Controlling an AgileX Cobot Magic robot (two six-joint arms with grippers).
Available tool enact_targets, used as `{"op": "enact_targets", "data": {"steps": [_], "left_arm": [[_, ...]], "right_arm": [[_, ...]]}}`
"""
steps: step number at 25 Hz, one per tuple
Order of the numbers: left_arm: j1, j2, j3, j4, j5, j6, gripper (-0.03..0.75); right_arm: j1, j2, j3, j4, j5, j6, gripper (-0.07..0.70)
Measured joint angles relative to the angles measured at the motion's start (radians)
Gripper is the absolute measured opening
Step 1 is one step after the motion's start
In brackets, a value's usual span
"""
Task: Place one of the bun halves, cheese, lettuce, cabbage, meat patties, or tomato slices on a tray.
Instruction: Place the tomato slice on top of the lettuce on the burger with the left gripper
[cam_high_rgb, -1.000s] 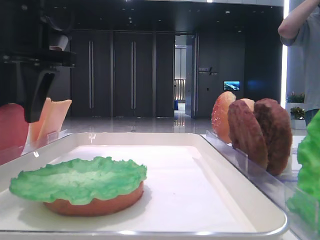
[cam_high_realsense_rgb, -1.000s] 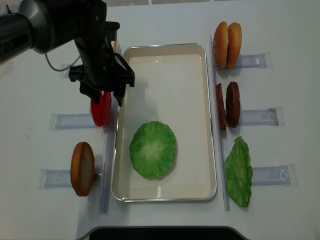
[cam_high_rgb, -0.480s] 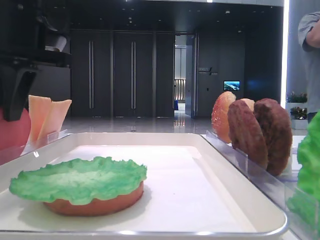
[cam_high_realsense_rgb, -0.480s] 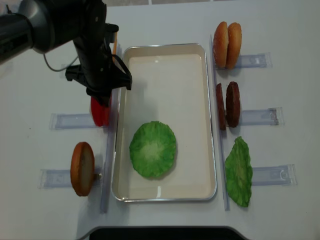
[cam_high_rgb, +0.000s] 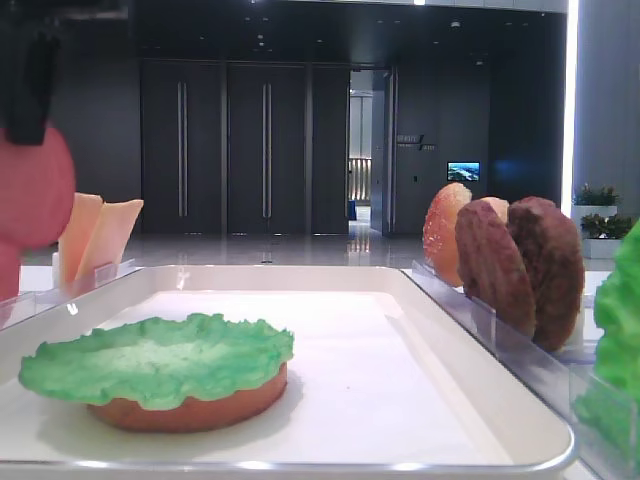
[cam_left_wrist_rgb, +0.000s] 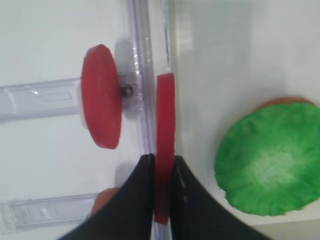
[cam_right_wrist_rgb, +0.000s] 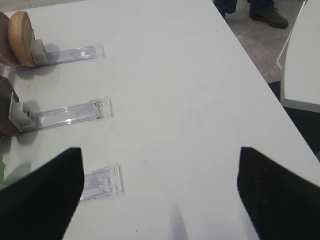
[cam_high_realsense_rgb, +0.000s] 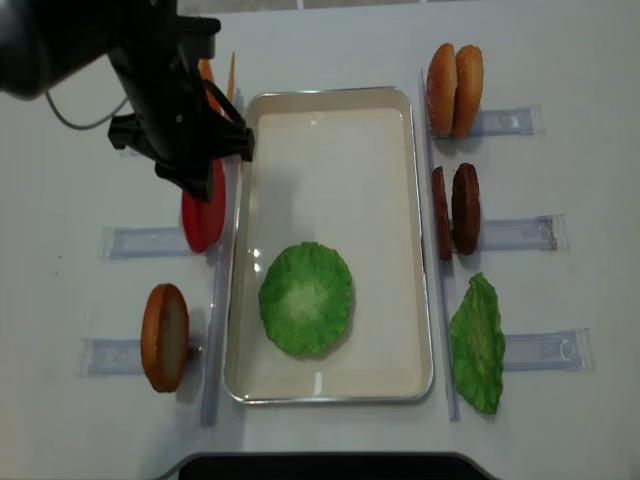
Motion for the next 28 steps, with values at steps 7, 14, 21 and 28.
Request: {"op": "enact_targets", "data": {"steps": [7,14,21,28], "left_arm": [[0.0,-0.183,0.098,-0.244,-0.096,0.146,0.048],[0.0,-0.257,0.309,-0.529,-0.25,0.379,0.048],[0.0,-0.252,0.47,-0.834,-0.396,0.681,0.048],[0.0,-0.15,0.494,-0.926,-0.428,0.771,0.048]], "right_arm": [[0.0,0.0,0.0,0.0,0.0,0.0,0.591],[0.0,0.0,0.0,0.0,0.0,0.0,0.591],[0.0,0.0,0.0,0.0,0.0,0.0,0.591],[0.0,0.0,0.0,0.0,0.0,0.0,0.591]]}}
